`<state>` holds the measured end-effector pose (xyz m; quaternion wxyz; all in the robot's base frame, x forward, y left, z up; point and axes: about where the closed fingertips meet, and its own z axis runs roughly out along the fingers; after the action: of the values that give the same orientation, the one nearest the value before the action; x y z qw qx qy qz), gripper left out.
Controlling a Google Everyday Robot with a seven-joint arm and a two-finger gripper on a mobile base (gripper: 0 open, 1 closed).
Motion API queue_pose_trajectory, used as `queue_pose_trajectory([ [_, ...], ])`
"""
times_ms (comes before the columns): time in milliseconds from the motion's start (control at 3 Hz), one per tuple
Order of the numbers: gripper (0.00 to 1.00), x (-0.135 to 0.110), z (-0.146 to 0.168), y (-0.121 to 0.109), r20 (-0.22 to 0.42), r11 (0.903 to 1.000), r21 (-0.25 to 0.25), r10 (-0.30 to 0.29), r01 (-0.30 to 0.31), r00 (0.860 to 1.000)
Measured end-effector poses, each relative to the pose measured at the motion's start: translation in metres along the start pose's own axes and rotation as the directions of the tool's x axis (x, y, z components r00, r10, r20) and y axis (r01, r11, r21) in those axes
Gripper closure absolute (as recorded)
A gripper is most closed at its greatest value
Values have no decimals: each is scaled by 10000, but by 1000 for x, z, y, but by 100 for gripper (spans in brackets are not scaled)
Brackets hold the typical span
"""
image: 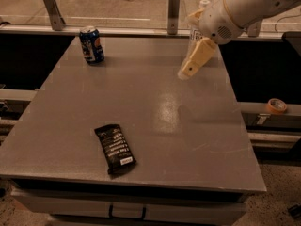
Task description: Pick pepsi can
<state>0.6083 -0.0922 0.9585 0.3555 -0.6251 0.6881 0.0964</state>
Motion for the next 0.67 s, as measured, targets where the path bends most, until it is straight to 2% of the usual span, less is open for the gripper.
queue_pose_trajectory([
  [333,0,0,1,1,-11,10000,-20,2,-2,10000],
  [667,0,-8,15,-2,295,9998,-69,188,-186,9994],
])
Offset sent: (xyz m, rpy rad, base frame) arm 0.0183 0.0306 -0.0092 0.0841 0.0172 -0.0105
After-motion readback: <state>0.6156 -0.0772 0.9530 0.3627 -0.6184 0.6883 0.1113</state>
